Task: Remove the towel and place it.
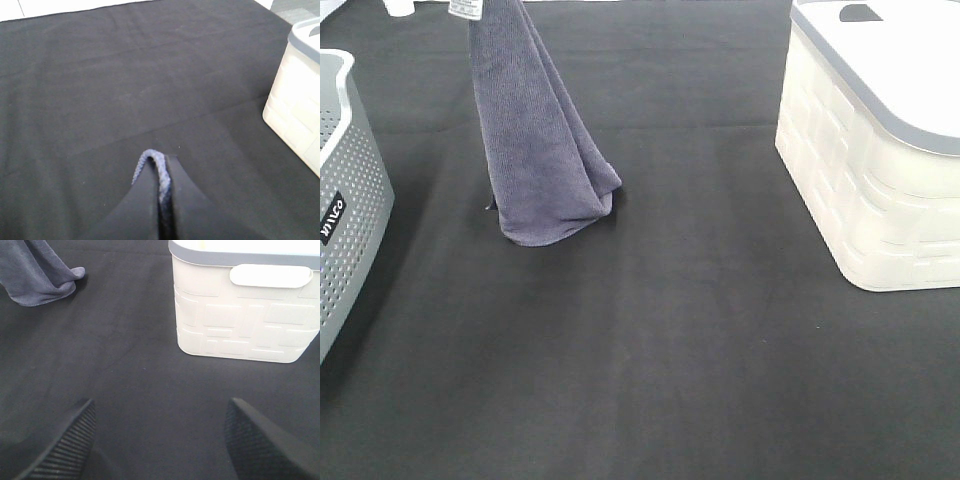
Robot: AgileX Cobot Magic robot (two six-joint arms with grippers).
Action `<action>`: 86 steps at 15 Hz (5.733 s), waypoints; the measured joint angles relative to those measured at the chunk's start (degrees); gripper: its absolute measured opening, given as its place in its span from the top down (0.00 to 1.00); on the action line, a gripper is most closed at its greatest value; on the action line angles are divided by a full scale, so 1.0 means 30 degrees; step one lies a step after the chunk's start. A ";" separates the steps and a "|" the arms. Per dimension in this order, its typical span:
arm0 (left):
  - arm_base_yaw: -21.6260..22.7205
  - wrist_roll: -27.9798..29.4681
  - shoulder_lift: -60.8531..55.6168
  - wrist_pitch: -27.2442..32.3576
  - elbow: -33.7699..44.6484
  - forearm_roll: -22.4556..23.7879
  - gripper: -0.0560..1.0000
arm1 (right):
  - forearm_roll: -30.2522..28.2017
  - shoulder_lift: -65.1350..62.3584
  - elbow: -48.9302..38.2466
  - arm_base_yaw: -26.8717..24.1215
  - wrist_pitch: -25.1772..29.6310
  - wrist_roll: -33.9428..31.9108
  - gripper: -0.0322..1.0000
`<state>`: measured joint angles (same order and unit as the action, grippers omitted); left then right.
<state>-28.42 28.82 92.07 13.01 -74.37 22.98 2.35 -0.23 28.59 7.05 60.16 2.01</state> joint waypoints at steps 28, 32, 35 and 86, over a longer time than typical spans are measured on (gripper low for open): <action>-0.4278 -0.3438 0.6589 1.2777 -1.4687 0.0497 0.95 | 1.9366 2.9374 0.5367 1.4286 -2.8667 1.3866 0.36; -0.4278 -0.3438 0.7047 1.2701 -1.4725 0.0497 0.95 | 2.2250 3.4263 0.9492 1.5966 -2.9125 1.5031 0.36; -0.4278 -0.3438 0.7047 1.2452 -1.4725 0.0497 0.95 | 2.3052 3.6249 1.2032 1.7093 -2.9125 1.6692 0.36; -0.3782 -0.3457 0.7047 1.2548 -1.4725 0.1642 0.95 | 2.3358 4.1750 1.5069 1.3846 -2.9259 1.5355 0.26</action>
<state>-39.76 18.45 113.22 50.65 -118.54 27.90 72.42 125.02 73.80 48.59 -27.62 48.07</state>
